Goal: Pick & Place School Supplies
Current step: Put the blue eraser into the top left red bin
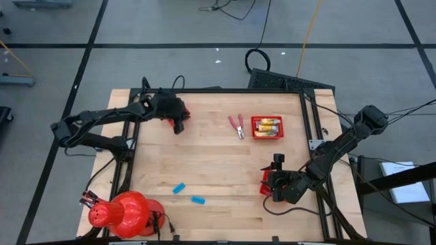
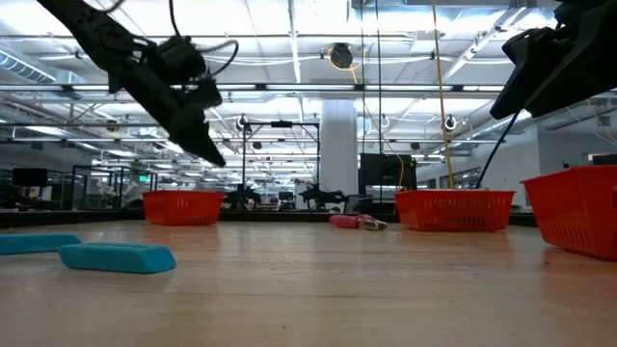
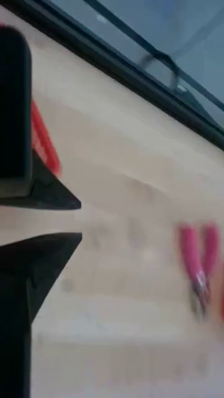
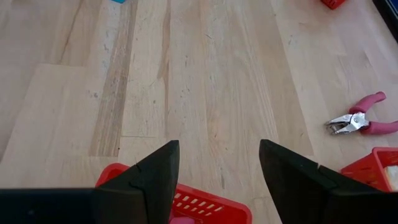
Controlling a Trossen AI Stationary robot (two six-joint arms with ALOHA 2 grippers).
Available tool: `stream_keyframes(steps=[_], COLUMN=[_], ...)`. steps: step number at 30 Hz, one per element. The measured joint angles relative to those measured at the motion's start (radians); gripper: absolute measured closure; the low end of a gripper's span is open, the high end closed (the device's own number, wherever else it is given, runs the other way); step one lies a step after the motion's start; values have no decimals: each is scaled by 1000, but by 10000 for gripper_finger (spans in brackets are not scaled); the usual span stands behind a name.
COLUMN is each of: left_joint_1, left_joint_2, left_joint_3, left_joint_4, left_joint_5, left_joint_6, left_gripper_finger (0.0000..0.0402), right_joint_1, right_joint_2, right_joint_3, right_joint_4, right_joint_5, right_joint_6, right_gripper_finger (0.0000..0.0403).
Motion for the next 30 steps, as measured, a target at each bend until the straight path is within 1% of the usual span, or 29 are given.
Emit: stream_keyframes(steps=[2, 4, 7, 10, 13, 15, 17, 21, 26, 30], left_joint_1=[-33, -69, -135, -219, -315, -384, -461, -636, -833, -958], left_joint_2=[-46, -98, -179, -267, -323, -344, -359, -359, -359, -348], left_joint_3=[0, 0, 0, -32, -98, -149, -197, -270, -288, -288], left_joint_4=[-24, -75, -149, -163, -165, -170, -165, -136, -114, -89], left_joint_5=[24, 25, 35, 61, 40, 16, 13, 0, -85, -184], left_joint_6=[6, 1, -37, -104, -204, -297, -396, -574, -772, -896], left_gripper_finger=[309, 291, 267, 250, 238, 232, 226, 209, 185, 171], right_joint_1=[0, 0, 0, 0, 0, 0, 0, 0, 0, 0], right_joint_2=[0, 0, 0, 0, 0, 0, 0, 0, 0, 0], right_joint_3=[0, 0, 0, 0, 0, 0, 0, 0, 0, 0], right_joint_4=[0, 0, 0, 0, 0, 2, 2, 0, -1, -2], right_joint_5=[0, 0, 0, -1, -6, -26, -27, -33, -53, -53], right_joint_6=[1, 4, 14, 20, 19, 19, 19, 20, 19, 17], right_gripper_finger=[190, 190, 190, 190, 190, 190, 190, 190, 190, 190])
